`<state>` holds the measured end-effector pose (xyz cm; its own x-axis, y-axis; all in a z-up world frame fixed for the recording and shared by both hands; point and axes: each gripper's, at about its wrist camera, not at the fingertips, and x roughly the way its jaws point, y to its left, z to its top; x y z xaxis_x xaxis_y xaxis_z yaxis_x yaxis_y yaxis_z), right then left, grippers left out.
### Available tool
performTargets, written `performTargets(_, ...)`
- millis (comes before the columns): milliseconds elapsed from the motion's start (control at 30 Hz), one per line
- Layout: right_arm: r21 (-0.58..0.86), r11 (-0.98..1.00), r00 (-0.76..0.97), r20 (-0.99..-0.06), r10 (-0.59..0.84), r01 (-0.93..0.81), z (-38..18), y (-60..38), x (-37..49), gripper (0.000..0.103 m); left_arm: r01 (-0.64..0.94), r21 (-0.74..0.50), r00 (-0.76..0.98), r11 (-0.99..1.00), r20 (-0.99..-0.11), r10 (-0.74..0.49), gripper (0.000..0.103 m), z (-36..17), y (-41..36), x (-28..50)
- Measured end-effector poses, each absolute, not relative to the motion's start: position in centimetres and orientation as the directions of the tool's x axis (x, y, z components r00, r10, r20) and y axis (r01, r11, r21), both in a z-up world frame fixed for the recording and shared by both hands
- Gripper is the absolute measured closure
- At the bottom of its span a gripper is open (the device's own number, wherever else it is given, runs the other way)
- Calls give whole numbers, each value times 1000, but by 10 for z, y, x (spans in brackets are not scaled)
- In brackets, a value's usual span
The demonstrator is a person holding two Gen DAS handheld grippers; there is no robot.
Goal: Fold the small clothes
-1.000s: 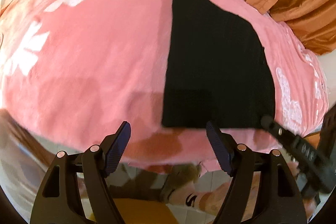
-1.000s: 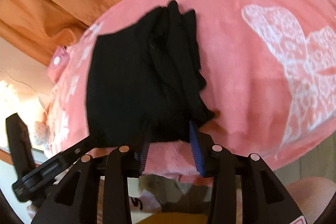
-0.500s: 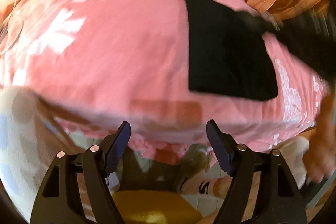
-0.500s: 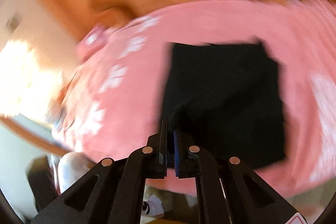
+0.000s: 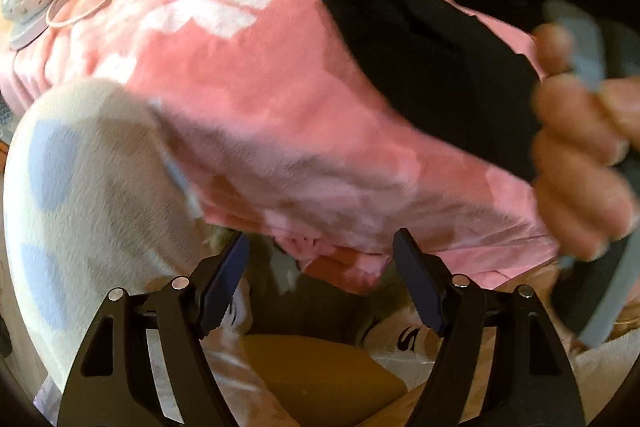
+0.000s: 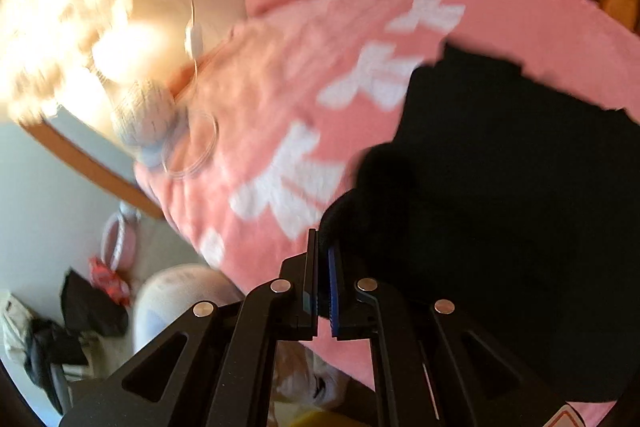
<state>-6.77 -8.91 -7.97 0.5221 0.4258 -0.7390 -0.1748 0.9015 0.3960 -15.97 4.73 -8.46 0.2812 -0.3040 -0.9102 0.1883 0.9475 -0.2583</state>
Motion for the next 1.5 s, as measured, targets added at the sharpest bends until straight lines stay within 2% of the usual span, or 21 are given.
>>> performTargets(133, 500, 865, 686, -614, 390, -45, -40, -187, -107, 99, 243, -273, 310, 931, -888, -341, 31, -66, 22, -157)
performTargets(200, 513, 856, 737, -604, 303, 69, -42, -247, -146, 99, 272, -295, 321, 916, -869, -375, 31, -55, 12, -156)
performTargets(333, 500, 784, 669, -728, 149, 369, -110, -337, -214, 99, 356, -316, 345, 879, -830, -438, 27, -43, -17, -149)
performTargets(400, 464, 767, 587, -797, 143, 442, -147, -350, -224, 97, 388, -304, 331, 870, -835, -439, 27, -47, -39, -146)
performTargets(433, 507, 732, 579, -793, 188, 456, -155, -354, -227, 96, 403, -320, 315, 857, -831, -459, 27, -51, -52, -144)
performTargets(467, 530, 727, 601, -773, 202, 438, -153, -353, -228, 94, 405, -336, 298, 851, -831, -470, 27, -55, -61, -140)
performTargets(533, 468, 775, 620, -774, 127, 426, -140, -349, -228, 91, 383, -379, 261, 842, -830, -492, 27, -62, -77, -133)
performTargets(600, 489, 769, 630, -762, 148, 412, -137, -350, -227, 91, 346, -402, 251, 848, -831, -496, 27, -67, -83, -125)
performTargets(900, 532, 748, 641, -744, 190, 396, -132, -362, -206, 83, 335, -320, 328, 886, -842, -428, 27, -72, -104, -112)
performTargets(967, 535, 756, 654, -732, 191, 378, -130, -359, -203, 76, 344, -312, 330, 886, -843, -425, 27, -71, -104, -113)
performTargets(1000, 531, 759, 655, -732, 187, 376, -131, -358, -204, 68, 350, -295, 333, 889, -848, -413, 27, -72, -106, -112)
performTargets(1100, 531, 759, 677, -717, 166, 376, -127, -352, -212, 67, 356, -208, 344, 911, -877, -334, 27, -83, -111, -109)
performTargets(1167, 532, 767, 694, -701, 163, 357, -121, -351, -210, 66, 348, -192, 334, 918, -889, -313, 27, -92, -110, -107)
performTargets(1267, 506, 791, 699, -700, 145, 343, -110, -357, -191, 57, 336, -196, 317, 921, -898, -307, 27, -101, -109, -107)
performTargets(1300, 501, 799, 701, -698, 147, 332, -109, -359, -181, 50, 339, -189, 321, 922, -898, -303, 27, -102, -110, -108)
performTargets(1367, 473, 808, 678, -724, 129, 351, -114, -368, -151, 43, 353, -163, 339, 921, -895, -288, 27, -102, -113, -111)
performTargets(1433, 448, 805, 646, -756, 108, 389, -125, -375, -125, 47, 358, -152, 345, 921, -895, -282, 26, -102, -112, -111)
performTargets(1467, 426, 815, 630, -771, 99, 392, -128, -374, -112, 56, 354, -157, 342, 922, -896, -284, 26, -102, -111, -111)
performTargets(1500, 413, 832, 621, -776, 108, 370, -125, -370, -101, 83, 345, -166, 340, 924, -895, -288, 25, -101, -108, -109)
